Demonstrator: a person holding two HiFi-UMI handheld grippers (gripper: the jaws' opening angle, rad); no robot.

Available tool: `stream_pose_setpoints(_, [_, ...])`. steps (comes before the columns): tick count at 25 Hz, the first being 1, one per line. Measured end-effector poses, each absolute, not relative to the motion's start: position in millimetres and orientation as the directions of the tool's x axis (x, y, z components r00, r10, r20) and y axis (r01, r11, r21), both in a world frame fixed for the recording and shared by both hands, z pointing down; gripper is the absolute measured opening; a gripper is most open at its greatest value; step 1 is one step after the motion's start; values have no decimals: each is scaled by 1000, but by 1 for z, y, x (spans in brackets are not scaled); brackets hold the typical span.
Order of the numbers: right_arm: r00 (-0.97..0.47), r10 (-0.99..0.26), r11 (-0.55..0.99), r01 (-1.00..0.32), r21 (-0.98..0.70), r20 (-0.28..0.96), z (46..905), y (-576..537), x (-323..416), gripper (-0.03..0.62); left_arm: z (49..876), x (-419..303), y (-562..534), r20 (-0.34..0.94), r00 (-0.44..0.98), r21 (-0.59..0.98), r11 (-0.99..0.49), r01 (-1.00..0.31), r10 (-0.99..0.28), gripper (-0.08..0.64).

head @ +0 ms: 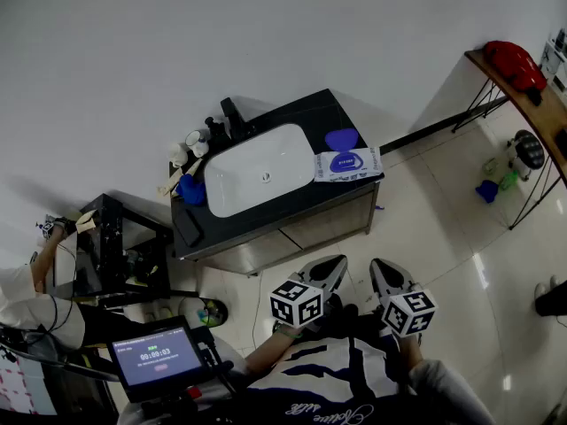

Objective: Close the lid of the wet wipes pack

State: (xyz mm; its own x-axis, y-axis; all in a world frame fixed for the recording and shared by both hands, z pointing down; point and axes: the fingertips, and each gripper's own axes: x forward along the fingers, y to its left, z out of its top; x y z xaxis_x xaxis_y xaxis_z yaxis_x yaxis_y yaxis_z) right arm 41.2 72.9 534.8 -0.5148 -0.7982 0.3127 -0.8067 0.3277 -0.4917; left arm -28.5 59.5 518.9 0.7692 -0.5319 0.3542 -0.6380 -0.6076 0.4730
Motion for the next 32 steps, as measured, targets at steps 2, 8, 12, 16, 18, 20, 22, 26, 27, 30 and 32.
stream_pose_setpoints(2, [-511,-799,320,-807,-497,317,539,72,43,-2,521,-30,60,361,767,474,-603,-641,-531,1])
stream_pose_setpoints(8, [-532,-784,329,-793,-513,319,544,73,37,-2,525,-38,58,372,746,478,-575,-664,-553,2])
stream_pose_setpoints(12, [-541,-773,330,-788,-519,330,549,60,35,-2,529,-39,45,378,742,488,-562,-668,-553,2])
stream_pose_setpoints(16, [-545,-760,322,-789,-523,354,558,19,38,-2,539,-40,-3,382,733,511,-532,-675,-563,1])
stream_pose_setpoints(18, [-542,-758,315,-792,-523,364,561,-1,42,-2,543,-40,-27,382,728,520,-519,-679,-569,0])
stream_pose_setpoints(20, [-532,-760,305,-798,-519,372,563,-22,49,-2,547,-38,-50,390,726,519,-516,-682,-567,1])
stream_pose_setpoints(22, [-522,-766,296,-805,-515,376,561,-43,56,-2,551,-36,-76,401,724,512,-518,-685,-561,1])
stream_pose_setpoints(26, [-507,-776,294,-817,-496,375,553,-87,65,-2,569,-38,-134,435,709,493,-512,-704,-555,1])
stream_pose_setpoints(27, [-502,-779,293,-821,-490,376,551,-98,67,-2,574,-39,-148,443,704,488,-510,-709,-555,1])
stream_pose_setpoints(30, [-480,-790,278,-835,-475,382,547,-130,80,-2,588,-37,-183,463,696,477,-507,-718,-549,2])
stream_pose_setpoints(32, [-470,-791,270,-843,-465,392,545,-149,85,-2,599,-37,-198,482,693,478,-502,-721,-536,2])
